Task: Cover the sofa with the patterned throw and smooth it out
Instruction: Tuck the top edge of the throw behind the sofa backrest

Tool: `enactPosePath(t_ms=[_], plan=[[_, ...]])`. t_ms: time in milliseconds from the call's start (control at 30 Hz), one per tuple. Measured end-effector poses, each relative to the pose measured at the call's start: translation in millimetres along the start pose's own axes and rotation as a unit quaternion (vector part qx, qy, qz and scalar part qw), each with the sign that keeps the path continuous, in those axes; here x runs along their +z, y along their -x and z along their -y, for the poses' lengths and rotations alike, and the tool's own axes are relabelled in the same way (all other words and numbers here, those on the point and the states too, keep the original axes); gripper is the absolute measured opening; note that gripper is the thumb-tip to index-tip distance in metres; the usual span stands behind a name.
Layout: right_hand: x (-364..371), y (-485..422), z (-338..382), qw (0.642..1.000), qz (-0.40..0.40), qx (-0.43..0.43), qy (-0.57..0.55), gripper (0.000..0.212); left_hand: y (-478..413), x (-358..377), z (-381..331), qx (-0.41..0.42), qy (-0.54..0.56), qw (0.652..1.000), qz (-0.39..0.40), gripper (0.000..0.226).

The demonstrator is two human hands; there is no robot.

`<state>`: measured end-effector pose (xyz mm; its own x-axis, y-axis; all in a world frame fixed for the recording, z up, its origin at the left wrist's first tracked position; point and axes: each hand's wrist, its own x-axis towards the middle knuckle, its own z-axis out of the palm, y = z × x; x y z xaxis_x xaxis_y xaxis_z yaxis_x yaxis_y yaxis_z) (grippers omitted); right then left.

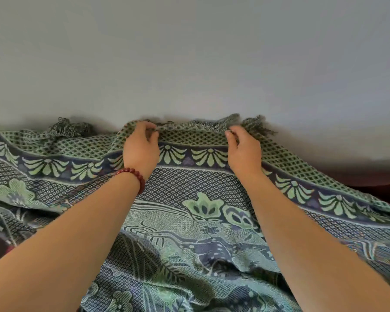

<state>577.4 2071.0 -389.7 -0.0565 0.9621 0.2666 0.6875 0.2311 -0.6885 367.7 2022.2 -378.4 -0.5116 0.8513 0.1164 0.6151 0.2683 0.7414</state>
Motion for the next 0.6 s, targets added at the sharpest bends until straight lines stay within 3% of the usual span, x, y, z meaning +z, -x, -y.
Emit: enactPosePath(t_ms=[100,167,267,367,600], plan=[[6,-2,-3,0.999,0.004,0.002,0.033,0.032,7,14,6,0.021,-0.015,0.997,0.077,0.059],[8,-3,-2,0.997,0.021,0.004,0.077,0.035,11,24,8,0.02,-0.024,0.993,0.116,0.068],[11,-5,0,0.974,0.117,0.007,0.192,0.041,13,34,10,0.037,-0.064,0.982,0.174,0.056],[12,-9,2,0.956,0.18,0.008,0.232,0.046,8,36,12,0.068,-0.143,0.965,0.211,0.046],[2,5,1,0.98,0.091,0.004,0.174,0.034,19,28,-2,0.081,-0.023,0.978,0.189,0.044]])
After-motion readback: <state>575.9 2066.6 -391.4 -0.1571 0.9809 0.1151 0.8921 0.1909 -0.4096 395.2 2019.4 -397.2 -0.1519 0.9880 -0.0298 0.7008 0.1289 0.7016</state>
